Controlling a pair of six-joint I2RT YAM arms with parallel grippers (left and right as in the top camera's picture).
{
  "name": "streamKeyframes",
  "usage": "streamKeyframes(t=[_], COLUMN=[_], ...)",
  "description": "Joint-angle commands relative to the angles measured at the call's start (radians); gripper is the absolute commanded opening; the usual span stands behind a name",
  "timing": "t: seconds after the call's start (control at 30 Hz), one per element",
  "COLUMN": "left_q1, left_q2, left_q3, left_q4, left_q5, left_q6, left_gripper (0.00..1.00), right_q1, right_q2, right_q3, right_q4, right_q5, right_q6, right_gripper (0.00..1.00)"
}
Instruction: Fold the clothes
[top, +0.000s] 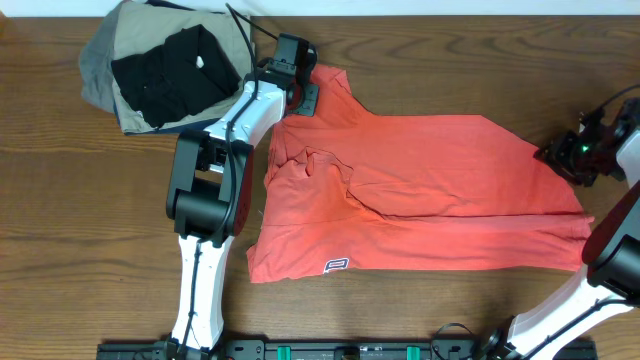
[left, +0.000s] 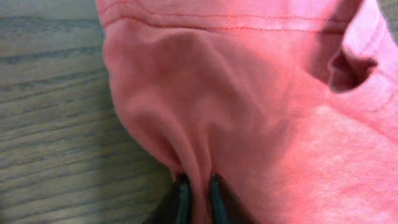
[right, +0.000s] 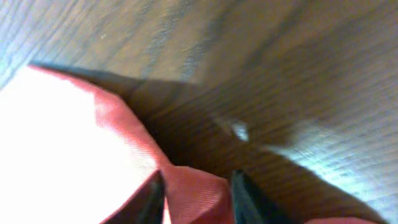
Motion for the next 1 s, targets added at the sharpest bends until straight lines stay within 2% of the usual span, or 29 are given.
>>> streamKeyframes(t=[0.0, 0.03, 0.07, 0.23, 0.6, 0.8, 0.97], left_q1=[0.005, 0.004, 0.003, -0.006, -0.014, -0.013, -0.013], left_q2=[0.008, -0.003, -0.019, -0.104, -0.272, -0.357, -0.416], left_q3=[-0.014, -0.014, -0.014, -0.014, -0.014, -0.014, -0.014], left_q4=[-0.028, -0.032, -0.039, -0.094, -0.251, -0.393, -0.530], left_q5=[0.000, 0.000, 0.001, 0.001, 0.000, 0.002, 0.117], left_q6=[0.001, 0.001, 0.001, 0.001, 0.000, -0.093, -0.094], left_gripper=[0.06, 0.06, 0.06, 0.06, 0.06, 0.06, 0.07], right_q1=[0.013, 0.013, 0.012, 0.012, 0.012, 0.009, 0.008], right_q2=[0.003, 0.003, 0.003, 0.001, -0.003, -0.032, -0.091], right_q3=[0.012, 0.013, 0.017, 0.057, 0.194, 0.202, 0.202], right_q4=[-0.002, -0.001, -0.002, -0.019, -0.203, -0.253, -0.294], right_q5=[-0.014, -0.005, 0.010, 0.034, 0.053, 0.143, 0.144], right_q6=[0.009, 0.023, 0.040, 0.072, 0.136, 0.196, 0.215], right_gripper=[0.15, 0.06, 0.01, 0.01, 0.01, 0.01, 0.01])
